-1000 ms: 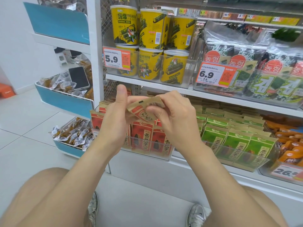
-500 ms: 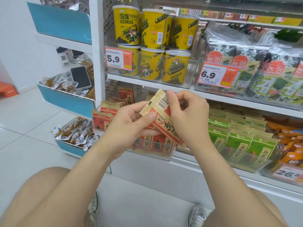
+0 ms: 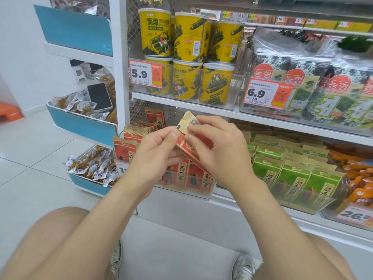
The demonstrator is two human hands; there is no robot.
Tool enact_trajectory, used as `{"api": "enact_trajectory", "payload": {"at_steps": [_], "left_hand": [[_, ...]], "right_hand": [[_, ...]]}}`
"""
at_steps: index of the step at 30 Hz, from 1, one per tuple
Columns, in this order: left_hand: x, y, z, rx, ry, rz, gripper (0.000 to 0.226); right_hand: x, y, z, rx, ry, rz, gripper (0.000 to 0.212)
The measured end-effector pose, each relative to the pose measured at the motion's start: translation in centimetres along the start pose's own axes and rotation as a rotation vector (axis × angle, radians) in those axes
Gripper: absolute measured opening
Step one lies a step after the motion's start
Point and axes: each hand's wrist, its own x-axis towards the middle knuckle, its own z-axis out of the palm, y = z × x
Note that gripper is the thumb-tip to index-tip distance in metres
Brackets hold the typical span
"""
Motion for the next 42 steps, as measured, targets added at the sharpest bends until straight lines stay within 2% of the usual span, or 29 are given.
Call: {"api": "enact_trajectory", "payload": {"at_steps": [3,4,7,9,11,14,17,19,24,28,31,33,36,39,42], "left_hand": [[-0.3,0.3,0.1,0.010,-0.031,0.003,0.032],[-0.4,0.5,0.1,0.013,-0.036,0.004,0.031],[-0.6,0.8,0.0,0.018,-0.032,-0.003,0.030],[-0.7,1.0,0.0,0.019,-0.027,-0.005,0.030],[-0.8,1.2,0.0,0.021,-0.024,-0.006,0.029],[-0.8,1.2,-0.1,0.036,-0.009,-0.010,0.027],[-0.7,1.3,-0.1,0.020,0.038,-0.004,0.027],[-0.7,1.3,-0.1,0.004,0.109,0.005,0.033],[-0.5,1.1,0.1,0.013,0.251,0.040,0.036],[-0.6,1.0,0.7,0.000,0.275,0.053,0.031],[-0.5,0.9,0.6,0.048,0.290,0.070,0.019],[-0.5,0.6,0.5,0.170,0.272,0.077,0.009],[-0.6,0.4,0.4,0.318,0.224,0.057,0.010],[-0.5,0.9,0.1,0.216,0.179,-0.016,0.011],[-0.6,1.0,-0.1,0.124,0.143,-0.057,0.012]], "right_hand": [[-0.2,-0.3,0.5,-0.130,0.014,-0.082,0.013],[-0.2,-0.6,0.6,-0.099,0.009,-0.035,0.012],[0.3,-1.1,0.6,0.180,-0.027,0.265,0.010],[0.7,-1.1,0.5,0.337,-0.061,0.430,0.016],[0.9,-1.1,0.4,0.409,-0.094,0.502,0.020],[1.0,-1.0,0.3,0.452,-0.112,0.552,0.016],[1.1,-1.1,0.3,0.495,-0.093,0.549,0.009],[1.1,-1.1,-0.1,0.459,-0.094,0.482,0.007],[0.8,-0.6,-1.0,0.087,-0.197,0.129,0.017],[0.6,-0.6,-0.6,-0.066,-0.279,0.028,0.021],[0.5,-0.9,-0.1,-0.123,-0.299,0.040,0.028],[0.1,-1.3,0.5,-0.093,-0.294,0.071,0.028],[-0.1,-1.8,1.0,0.032,-0.271,0.152,0.021],[0.4,-1.8,0.6,0.151,-0.228,0.273,0.016],[0.5,-1.5,0.6,0.179,-0.221,0.308,0.014]]}}
